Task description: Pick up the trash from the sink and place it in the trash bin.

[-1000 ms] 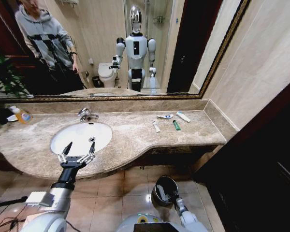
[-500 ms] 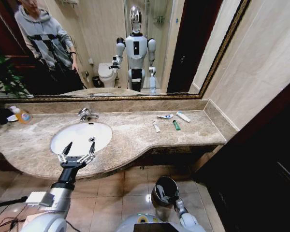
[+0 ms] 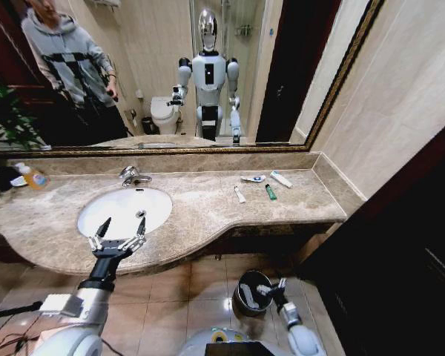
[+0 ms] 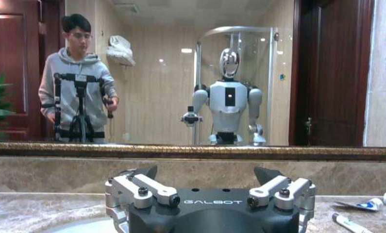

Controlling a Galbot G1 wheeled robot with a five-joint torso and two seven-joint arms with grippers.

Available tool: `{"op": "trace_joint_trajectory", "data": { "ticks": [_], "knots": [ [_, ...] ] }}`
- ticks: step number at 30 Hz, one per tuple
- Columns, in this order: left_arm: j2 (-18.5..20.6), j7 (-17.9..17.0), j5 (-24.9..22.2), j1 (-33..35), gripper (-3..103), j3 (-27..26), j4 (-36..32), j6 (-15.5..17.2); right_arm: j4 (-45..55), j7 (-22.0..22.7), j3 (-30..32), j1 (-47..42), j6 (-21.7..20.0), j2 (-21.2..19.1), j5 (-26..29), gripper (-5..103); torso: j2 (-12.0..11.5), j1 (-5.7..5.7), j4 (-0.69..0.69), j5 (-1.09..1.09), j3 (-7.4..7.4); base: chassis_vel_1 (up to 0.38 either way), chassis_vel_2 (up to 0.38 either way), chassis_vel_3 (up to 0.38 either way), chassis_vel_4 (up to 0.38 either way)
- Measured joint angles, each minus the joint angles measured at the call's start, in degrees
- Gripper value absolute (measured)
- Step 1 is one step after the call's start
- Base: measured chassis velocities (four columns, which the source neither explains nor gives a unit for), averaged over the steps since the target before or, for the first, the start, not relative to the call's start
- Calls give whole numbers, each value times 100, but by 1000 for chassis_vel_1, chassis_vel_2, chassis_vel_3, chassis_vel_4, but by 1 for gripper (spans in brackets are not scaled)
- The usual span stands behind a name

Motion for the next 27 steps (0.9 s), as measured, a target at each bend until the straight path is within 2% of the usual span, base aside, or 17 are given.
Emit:
{"op": "trace_joint_trajectory", "data": {
  "ticks": [1,2,5,10,12,18,19,27],
  "knots": [
    [0,0,0,0,100,0,0,0,0,0,0,0,0,0,0,100,0,0,0,0,0,0,0,0,0],
    [0,0,0,0,100,0,0,0,548,-40,16,-188,-149,-32,208,100,0,0,2,0,0,0,0,0,0],
    [0,0,0,0,100,0,0,0,1390,-64,42,-488,-319,-75,400,100,0,0,0,1,0,0,0,0,0],
    [0,0,0,0,100,0,1,0,2103,-66,29,-669,-437,-118,462,100,0,0,0,0,0,0,0,0,0],
    [0,0,0,0,100,0,1,0,2489,-53,-16,-569,-617,-125,457,100,0,0,0,1,0,0,0,0,0],
    [0,0,0,1,100,0,0,0,2614,95,-139,-18,-906,-268,338,100,0,0,1,1,0,0,0,0,0],
    [0,0,0,0,100,-1,1,0,2634,162,-228,279,-1085,-427,338,100,0,0,1,1,1,0,0,0,0],
    [0,0,0,0,100,-1,0,0,2232,190,-594,1485,-1604,-826,735,100,0,0,0,3,1,0,0,0,0]
  ]
}}
